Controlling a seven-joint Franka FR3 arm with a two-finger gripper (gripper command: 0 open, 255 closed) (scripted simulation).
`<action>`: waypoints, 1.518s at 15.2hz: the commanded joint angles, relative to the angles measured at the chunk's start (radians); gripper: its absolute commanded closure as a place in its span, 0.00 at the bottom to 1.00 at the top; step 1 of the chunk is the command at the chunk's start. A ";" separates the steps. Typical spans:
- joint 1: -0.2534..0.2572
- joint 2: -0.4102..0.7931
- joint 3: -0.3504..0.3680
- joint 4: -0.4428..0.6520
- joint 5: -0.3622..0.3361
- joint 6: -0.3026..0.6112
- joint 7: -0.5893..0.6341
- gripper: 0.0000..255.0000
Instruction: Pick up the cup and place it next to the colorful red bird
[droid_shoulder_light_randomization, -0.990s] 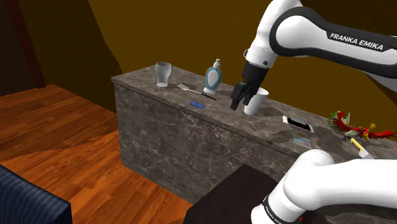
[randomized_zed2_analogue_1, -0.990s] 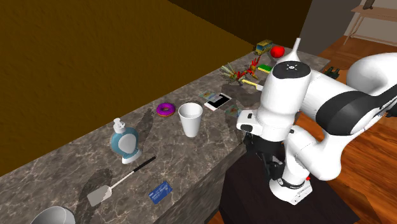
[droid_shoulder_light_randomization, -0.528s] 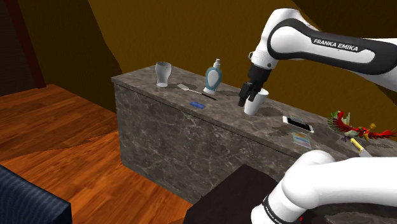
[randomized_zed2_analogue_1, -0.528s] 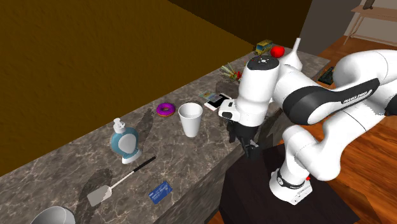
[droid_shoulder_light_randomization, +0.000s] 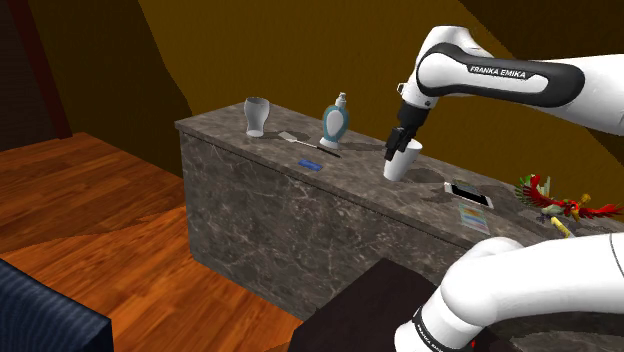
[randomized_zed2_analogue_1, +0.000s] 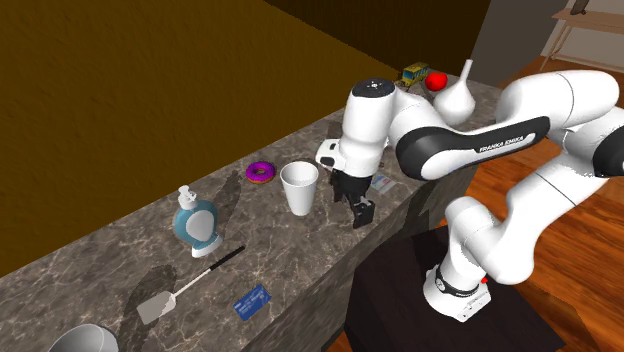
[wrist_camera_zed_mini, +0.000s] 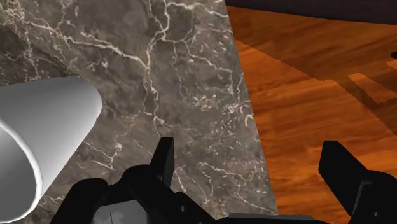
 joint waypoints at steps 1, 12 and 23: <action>-0.010 0.050 -0.039 0.028 -0.028 0.033 -0.051 0.00; -0.036 0.293 -0.203 0.200 -0.085 0.171 -0.271 0.00; -0.040 0.314 -0.220 0.132 -0.088 0.261 -0.272 0.00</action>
